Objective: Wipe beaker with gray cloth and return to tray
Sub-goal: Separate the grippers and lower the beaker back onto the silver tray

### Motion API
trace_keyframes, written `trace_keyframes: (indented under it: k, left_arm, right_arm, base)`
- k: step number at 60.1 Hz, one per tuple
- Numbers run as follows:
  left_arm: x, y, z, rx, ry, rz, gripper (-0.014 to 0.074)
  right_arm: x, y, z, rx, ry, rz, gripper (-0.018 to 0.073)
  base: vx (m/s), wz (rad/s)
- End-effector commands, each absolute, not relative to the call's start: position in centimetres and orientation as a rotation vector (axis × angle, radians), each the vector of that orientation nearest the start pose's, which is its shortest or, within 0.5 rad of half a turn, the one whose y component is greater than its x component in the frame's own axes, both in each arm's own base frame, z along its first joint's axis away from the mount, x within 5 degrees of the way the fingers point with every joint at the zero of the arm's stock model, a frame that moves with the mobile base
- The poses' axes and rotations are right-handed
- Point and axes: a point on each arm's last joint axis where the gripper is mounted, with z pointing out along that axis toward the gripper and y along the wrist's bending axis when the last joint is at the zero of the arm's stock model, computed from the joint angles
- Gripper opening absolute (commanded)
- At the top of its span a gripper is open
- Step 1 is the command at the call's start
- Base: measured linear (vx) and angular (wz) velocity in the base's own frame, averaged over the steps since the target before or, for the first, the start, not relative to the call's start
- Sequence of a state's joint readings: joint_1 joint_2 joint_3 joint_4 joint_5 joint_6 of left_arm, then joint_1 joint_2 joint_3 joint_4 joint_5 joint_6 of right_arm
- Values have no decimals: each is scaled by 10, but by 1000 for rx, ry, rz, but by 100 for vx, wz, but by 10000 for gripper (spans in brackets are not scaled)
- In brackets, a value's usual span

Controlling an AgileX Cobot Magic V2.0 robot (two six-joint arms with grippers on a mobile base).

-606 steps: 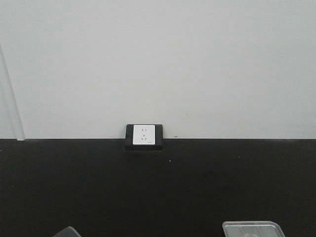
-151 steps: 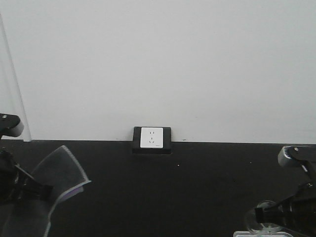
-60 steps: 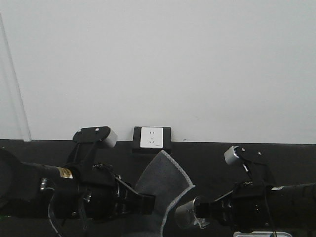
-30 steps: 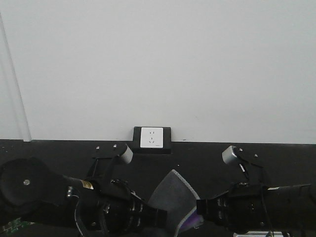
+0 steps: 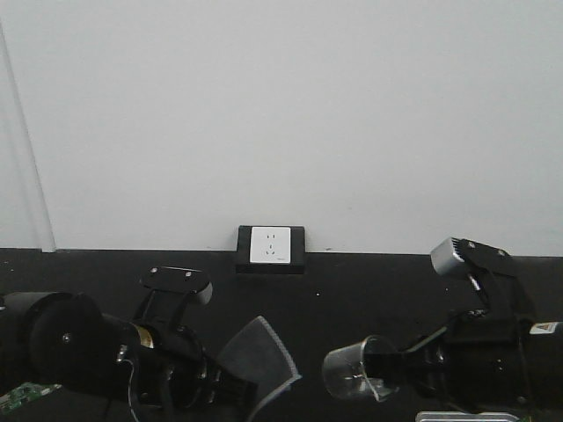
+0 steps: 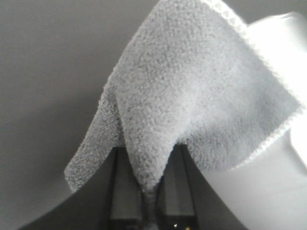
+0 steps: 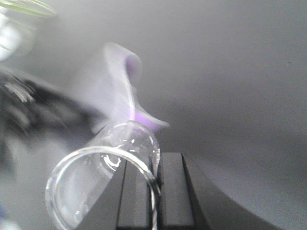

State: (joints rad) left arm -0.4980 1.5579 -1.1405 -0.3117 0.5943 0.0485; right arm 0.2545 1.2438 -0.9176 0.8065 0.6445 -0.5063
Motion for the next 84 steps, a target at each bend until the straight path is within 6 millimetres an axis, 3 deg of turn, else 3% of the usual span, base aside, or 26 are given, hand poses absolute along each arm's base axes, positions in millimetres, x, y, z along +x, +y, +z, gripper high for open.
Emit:
trace_keyframes:
  k: [1,14,20,29,39,55,78,84]
  left_arm:
    - [289,-161,298,384,2422,-477,0]
    - [282,-123,289,304,2460,-281,0]
    - [275,-111,282,296,2460,-228,0]
    - [267,-96,264,249,2487,-206,0]
    - [271,-76,239,111,2526,-180,0]
    - [278,-71,225,106,2571,-151,39]
    - [281,-72,220,138,2583,-139,450]
    - [282,-73,226,142,2590,-134,521]
  right_arm:
    - [236,86,324,-246,2303,580,-8]
    - [232,44,307,-131,2518,149,-8]
    - [230,34,305,-125,2556,54,-8]
    - [231,32,305,-125,2552,39,-8]
    - [231,33,305,-124,2546,41,-8]
    - [232,33,306,-118,2535,54,-8]
    - [232,34,306,-114,2536,62,-8]
    - [232,34,306,-114,2536,62,-8]
  base:
    - [0,0]
    - [0,0]
    - [0,0]
    - [0,0]
    - [0,0]
    - [0,0]
    - [0,0]
    - [0,0]
